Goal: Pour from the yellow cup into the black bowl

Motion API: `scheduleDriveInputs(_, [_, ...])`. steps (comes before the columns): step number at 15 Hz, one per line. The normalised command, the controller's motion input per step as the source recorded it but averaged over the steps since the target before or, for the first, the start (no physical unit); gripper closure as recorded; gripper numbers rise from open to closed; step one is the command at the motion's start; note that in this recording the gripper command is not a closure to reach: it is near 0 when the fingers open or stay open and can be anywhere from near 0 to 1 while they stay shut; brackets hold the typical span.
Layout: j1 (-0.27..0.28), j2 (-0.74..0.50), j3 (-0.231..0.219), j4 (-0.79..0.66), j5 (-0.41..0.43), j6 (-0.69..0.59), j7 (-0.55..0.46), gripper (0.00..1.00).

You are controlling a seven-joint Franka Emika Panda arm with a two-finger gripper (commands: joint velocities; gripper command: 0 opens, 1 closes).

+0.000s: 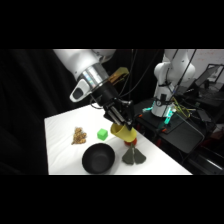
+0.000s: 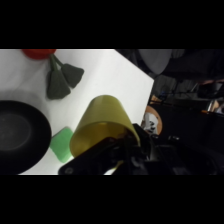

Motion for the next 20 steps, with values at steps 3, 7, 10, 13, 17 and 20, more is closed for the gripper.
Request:
scheduleDriveInputs(3, [-0.164, 0.57, 0.037, 0.78, 0.178, -0.83, -0.23, 0.13])
scheduleDriveInputs(7, [-0.106, 0.52, 0.053, 0.75, 0.156, -0.69, -0.02, 0.13])
scheduleDriveInputs(10, [-0.063, 0.40, 0.057, 0.63, 0.125, -0.50, 0.10, 0.14])
scheduleDriveInputs(13, [-0.041, 0.23, 0.043, 0.44, 0.054, -0.32, 0.13, 0.13])
scheduleDriveInputs(17, [0.043, -0.22, -0.051, -0.11, -0.212, 0.17, 0.01, 0.13])
scheduleDriveInputs(20, [0.062, -0.65, -0.122, -0.66, -0.371, 0.55, -0.15, 0.12])
